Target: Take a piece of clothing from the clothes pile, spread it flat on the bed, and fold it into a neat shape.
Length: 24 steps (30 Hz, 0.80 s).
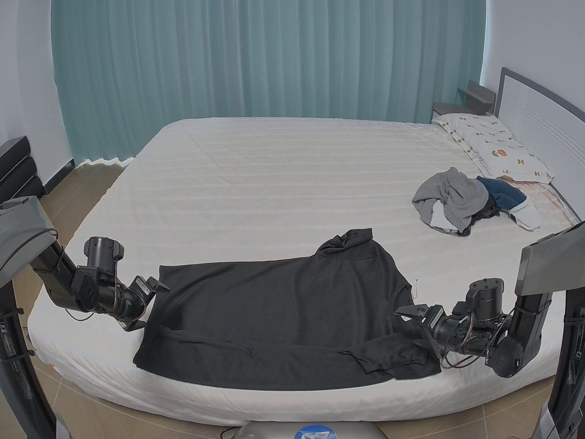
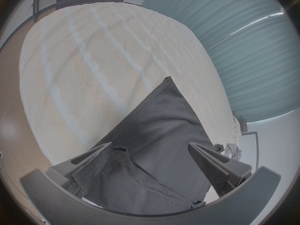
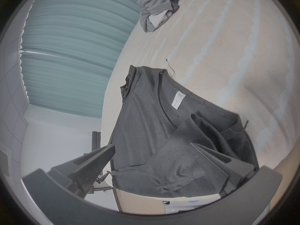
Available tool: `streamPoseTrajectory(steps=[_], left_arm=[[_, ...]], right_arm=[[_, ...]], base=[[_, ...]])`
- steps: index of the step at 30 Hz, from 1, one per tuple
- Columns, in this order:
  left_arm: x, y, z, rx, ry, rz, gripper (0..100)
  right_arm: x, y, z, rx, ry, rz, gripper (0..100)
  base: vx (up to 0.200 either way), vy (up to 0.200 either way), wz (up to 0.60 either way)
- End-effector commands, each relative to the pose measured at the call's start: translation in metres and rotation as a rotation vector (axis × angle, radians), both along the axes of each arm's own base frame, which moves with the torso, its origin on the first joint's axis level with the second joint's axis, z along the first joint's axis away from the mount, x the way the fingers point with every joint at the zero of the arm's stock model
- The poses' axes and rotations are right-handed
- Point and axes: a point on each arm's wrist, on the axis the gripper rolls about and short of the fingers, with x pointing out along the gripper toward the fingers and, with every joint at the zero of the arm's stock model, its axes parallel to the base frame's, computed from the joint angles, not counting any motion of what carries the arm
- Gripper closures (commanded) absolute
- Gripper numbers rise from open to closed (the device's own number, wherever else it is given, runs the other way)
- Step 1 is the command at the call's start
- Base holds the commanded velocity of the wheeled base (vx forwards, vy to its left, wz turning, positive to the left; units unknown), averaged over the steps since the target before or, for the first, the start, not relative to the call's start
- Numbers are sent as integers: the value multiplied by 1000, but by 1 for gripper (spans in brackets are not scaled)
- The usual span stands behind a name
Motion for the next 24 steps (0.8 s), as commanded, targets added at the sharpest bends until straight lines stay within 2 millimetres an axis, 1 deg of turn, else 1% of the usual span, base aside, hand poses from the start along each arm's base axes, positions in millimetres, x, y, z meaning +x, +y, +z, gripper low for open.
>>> streamPoseTrajectory(steps=[1, 4, 5, 6, 9, 12, 15, 20, 24], left_arm=[[-9, -3, 4, -8, 2, -21, 0], [-10, -3, 8, 0, -19, -13, 0], [-12, -3, 16, 2, -51, -7, 0], [-16, -4, 17, 3, -53, -8, 0], [-24, -9, 17, 12, -43, -35, 0], [-25, -13, 17, 35, -40, -52, 0], [-24, -15, 13, 42, -33, -63, 0], [-20, -19, -2, 51, 10, -73, 0], [-20, -23, -12, 92, 38, -84, 0]], right_arm=[[0, 0, -1, -6, -2, 6, 0], [0, 0, -1, -7, -1, 6, 0], [0, 0, -1, -7, -1, 6, 0], [0, 0, -1, -7, -1, 6, 0], [0, 0, -1, -7, -1, 6, 0], [0, 0, -1, -7, 1, 6, 0], [0, 1, -2, -7, 2, 7, 0], [0, 1, -2, -8, 2, 8, 0], [0, 1, -2, -10, 3, 7, 0]], base=[[0, 0, 0], [0, 0, 0], [0, 0, 0], [0, 0, 0], [0, 0, 0], [0, 0, 0], [0, 0, 0], [0, 0, 0], [0, 0, 0]])
